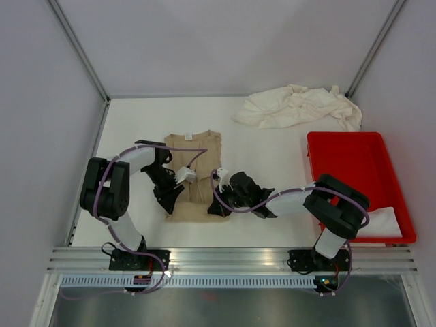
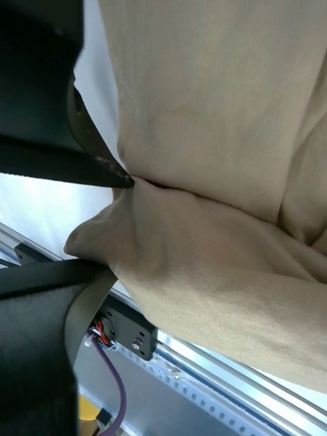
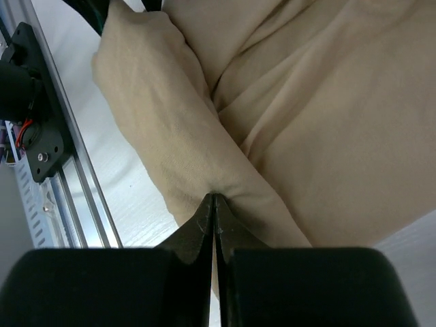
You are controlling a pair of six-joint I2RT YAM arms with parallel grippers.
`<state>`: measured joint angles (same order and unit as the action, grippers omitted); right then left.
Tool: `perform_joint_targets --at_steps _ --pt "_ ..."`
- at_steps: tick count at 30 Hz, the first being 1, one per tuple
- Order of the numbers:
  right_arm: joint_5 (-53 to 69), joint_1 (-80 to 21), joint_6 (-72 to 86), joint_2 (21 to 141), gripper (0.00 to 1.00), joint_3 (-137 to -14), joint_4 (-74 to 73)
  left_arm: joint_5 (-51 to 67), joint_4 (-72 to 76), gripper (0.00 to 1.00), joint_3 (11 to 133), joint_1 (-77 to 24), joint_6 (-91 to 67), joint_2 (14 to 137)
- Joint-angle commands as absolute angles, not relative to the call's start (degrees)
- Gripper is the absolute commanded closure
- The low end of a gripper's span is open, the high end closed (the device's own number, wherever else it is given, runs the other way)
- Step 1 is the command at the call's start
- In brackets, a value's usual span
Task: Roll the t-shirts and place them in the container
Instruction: Roll the tshirt
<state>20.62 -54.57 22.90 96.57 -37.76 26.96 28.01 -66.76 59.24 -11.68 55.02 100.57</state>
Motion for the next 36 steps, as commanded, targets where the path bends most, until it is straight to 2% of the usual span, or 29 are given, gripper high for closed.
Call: perform_joint_targets --at_steps 1,5,10,14,16,20,22,23,31,34,36 --pt "17.58 -53.97 26.8 97.91 0.96 -39.55 31.99 27.51 -65.04 0.48 61.35 -11.34 51.86 98.36" --pt "17.49 -52.65 29.26 99.14 0.96 -39.9 32.52 24.97 -66.0 0.26 61.35 -11.25 55.18 92.47" --pt "17.23 -51.77 31.9 100.11 0.97 -39.64 32.87 24.61 -66.8 0.24 64.68 -11.25 56.43 84.83" --pt "16.35 -51.42 32.87 100.72 0.97 -39.73 31.91 25.23 -63.56 0.25 66.71 -12.64 48.2 81.13" --pt "15.82 -51.42 33.31 101.16 0.97 -39.73 31.9 24.44 -61.71 0.25 64.7 -14.67 46.15 79.2" --pt "14.94 -51.07 34.71 101.95 0.97 -40.34 31.03 17.52 -53.63 0.23 52.6 -23.53 44.74 70.87" --pt "15.03 -50.54 35.24 102.39 0.97 -40.78 30.32 16.09 -50.54 0.15 49.58 -25.65 44.74 68.74" --pt "15.03 -50.45 35.59 102.65 0.97 -40.78 30.24 15.3 -49.84 0.01 47.74 -26.88 44.91 67.95" --pt "16.08 -49.57 35.07 103.27 0.97 -40.69 31.29 8.79 -40.97 0.0 41.4 -29.62 48.95 69.34" --pt "16.7 -49.13 34.63 102.66 0.97 -40.52 31.82 8.0 -39.82 0.04 38.33 -30.15 50.88 69.96" --pt "17.48 -48.78 33.32 102.31 0.96 -41.13 31.29 7.91 -39.46 0.12 36.83 -30.15 51.76 70.14"
